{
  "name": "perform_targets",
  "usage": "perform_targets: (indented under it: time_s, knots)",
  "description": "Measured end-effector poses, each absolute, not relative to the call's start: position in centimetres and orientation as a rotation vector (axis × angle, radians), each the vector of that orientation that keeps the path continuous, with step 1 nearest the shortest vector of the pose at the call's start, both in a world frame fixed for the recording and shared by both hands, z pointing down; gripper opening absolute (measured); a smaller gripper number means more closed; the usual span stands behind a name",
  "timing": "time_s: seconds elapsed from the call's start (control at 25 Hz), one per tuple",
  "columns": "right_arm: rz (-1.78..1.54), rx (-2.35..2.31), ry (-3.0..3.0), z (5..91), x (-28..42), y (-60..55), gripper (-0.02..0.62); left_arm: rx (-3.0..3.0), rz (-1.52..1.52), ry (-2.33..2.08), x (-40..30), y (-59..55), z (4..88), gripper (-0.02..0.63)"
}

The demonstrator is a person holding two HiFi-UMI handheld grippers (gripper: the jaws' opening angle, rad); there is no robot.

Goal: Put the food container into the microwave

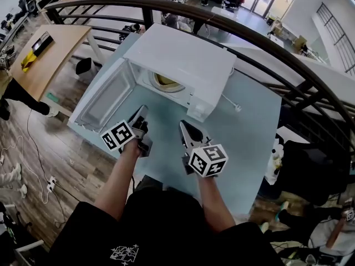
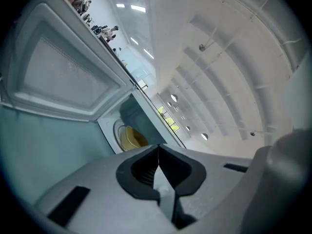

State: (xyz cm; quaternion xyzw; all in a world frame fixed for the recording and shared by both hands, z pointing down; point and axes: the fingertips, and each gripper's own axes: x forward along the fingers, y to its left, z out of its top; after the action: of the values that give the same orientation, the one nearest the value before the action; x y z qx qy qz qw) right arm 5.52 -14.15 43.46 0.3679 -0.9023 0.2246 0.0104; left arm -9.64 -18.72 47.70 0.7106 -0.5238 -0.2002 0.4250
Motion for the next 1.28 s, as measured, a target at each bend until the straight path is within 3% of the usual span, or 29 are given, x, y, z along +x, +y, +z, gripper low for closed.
perform_targets:
  time_s: [0.64,1.28]
  knots:
    - [0.558,1.131,-2.861,39.2,8.8,-10.0,0.006,2.052,-0.297,-1.627,-9.5,-9.2,40.6,0.008]
    - [0.450,1.220,-2.881,34.8,7.7,-8.9,0.006,2.279,-0.073,-1.693,-10.4,-7.4,36.2,0.008]
